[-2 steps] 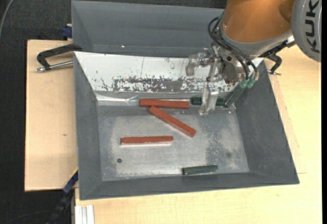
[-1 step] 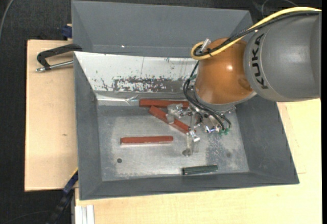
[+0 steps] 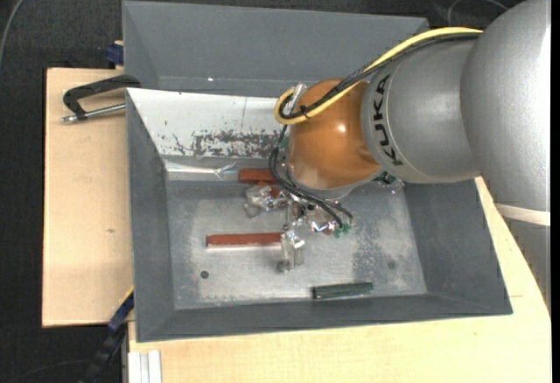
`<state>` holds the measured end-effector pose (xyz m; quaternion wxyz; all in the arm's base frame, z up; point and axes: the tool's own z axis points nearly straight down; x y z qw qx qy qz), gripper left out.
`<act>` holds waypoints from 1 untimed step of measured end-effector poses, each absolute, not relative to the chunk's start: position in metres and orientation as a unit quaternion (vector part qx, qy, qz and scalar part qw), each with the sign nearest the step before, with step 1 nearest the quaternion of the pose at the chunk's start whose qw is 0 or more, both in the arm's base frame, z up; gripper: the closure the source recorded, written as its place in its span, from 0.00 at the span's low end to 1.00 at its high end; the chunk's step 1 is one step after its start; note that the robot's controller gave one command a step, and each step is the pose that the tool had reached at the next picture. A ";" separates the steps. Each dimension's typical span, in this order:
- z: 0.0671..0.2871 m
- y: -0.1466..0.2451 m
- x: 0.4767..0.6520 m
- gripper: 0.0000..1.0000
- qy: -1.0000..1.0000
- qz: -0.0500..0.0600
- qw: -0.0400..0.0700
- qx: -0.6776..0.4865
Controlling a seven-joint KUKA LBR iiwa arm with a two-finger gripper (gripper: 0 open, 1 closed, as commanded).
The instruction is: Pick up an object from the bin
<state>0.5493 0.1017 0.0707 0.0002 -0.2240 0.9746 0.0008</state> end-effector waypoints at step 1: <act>0.071 0.101 0.549 1.00 0.975 0.001 0.000 -0.224</act>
Offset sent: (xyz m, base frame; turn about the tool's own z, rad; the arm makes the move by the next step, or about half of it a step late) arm 0.0000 0.0000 0.0000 0.0000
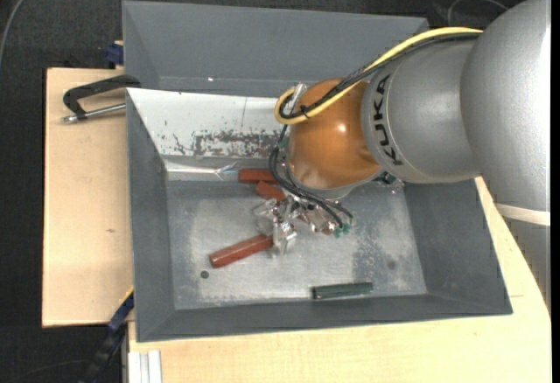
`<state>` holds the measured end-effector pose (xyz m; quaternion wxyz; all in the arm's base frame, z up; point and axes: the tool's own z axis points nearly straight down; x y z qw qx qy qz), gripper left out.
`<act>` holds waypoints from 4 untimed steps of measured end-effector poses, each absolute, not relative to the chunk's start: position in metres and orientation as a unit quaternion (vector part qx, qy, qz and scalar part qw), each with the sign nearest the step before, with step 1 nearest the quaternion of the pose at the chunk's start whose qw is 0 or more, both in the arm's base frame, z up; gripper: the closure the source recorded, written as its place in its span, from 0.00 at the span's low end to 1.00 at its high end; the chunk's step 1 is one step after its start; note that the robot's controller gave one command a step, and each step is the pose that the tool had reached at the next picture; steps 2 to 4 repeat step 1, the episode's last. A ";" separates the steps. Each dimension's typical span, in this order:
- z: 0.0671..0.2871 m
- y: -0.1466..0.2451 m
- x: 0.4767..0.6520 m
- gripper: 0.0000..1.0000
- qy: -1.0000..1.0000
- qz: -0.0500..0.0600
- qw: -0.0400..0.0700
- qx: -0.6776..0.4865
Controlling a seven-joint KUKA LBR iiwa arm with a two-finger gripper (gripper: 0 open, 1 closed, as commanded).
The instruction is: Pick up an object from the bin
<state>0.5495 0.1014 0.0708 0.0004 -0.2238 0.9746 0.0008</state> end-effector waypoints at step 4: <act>0.276 0.022 0.526 1.00 0.929 -0.002 0.006 -0.369</act>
Offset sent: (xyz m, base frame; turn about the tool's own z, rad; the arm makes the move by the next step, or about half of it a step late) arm -0.0256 -0.0785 0.2006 -0.3095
